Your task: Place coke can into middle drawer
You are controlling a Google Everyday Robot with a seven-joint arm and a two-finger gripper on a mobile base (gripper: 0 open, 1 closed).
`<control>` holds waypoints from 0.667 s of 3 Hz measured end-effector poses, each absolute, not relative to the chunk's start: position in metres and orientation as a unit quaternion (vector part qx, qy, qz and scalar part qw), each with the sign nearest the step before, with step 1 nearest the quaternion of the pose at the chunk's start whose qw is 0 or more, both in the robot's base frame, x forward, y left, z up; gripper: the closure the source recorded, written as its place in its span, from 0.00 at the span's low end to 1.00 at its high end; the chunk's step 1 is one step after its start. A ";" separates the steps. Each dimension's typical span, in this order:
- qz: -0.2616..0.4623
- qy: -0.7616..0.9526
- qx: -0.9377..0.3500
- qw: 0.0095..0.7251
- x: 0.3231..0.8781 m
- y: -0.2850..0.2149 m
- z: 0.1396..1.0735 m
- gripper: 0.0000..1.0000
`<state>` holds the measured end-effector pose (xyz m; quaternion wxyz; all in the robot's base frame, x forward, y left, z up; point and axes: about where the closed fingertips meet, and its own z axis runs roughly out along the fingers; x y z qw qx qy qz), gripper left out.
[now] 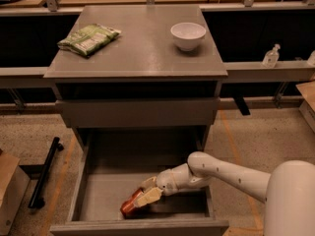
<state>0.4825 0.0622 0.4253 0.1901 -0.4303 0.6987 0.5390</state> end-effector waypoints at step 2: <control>0.540 0.698 -0.431 0.189 0.482 0.063 0.425 0.00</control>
Offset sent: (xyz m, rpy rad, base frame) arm -0.0007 0.0012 -0.0003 0.0010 0.0012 0.0023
